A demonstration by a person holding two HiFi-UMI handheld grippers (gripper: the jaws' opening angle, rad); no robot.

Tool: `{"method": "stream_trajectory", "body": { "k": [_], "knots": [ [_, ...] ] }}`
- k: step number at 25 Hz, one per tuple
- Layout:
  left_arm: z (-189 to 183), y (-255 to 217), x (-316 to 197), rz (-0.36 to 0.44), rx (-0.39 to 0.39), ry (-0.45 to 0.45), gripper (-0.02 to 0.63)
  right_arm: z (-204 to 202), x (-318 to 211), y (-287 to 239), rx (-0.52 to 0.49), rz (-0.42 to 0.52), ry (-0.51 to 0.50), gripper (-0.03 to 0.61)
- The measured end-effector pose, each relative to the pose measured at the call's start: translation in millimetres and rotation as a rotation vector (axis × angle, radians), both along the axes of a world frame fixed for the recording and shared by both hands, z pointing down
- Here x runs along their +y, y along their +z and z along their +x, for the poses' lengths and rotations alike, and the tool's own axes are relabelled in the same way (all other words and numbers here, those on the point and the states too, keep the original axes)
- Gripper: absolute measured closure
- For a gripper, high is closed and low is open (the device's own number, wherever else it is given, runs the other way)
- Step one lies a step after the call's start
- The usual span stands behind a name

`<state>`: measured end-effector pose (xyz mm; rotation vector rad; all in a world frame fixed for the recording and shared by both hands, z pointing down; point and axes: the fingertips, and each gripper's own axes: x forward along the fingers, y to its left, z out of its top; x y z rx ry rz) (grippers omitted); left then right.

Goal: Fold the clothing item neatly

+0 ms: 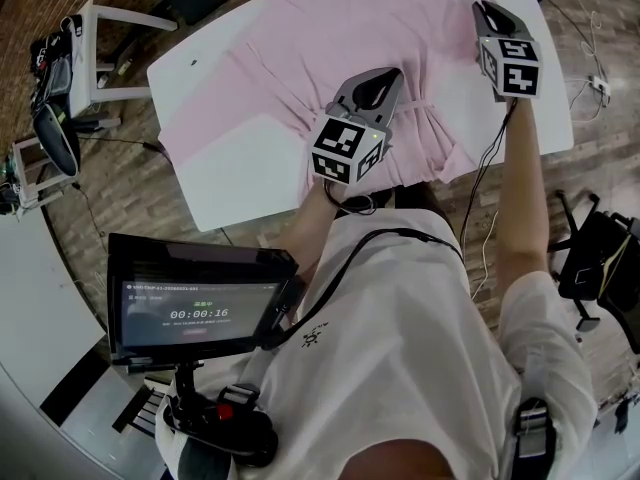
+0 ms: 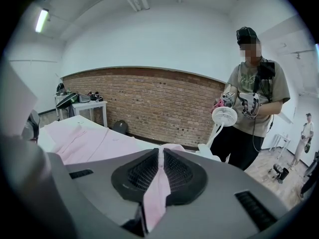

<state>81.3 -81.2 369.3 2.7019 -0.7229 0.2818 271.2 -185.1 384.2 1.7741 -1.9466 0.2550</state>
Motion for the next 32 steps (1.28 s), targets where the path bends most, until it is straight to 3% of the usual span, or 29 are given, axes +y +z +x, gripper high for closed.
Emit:
{"method": "stream_trajectory", "body": {
  "k": [7, 22, 32],
  "knots": [
    [-10.4, 3.3, -0.9, 0.003, 0.002, -0.016, 0.611, -17.8, -5.5, 2.8, 0.001, 0.006, -0.03, 0.541],
    [-75.6, -3.9, -15.5, 0.001, 0.003, -0.082, 0.611, -96.8, -32.0, -4.4, 0.005, 0.007, -0.112, 0.54],
    [-89.6, 0.2, -15.4, 0.001, 0.001, -0.108, 0.611, -116.0, -35.5, 1.1, 0.006, 0.005, -0.142, 0.541]
  ]
}}
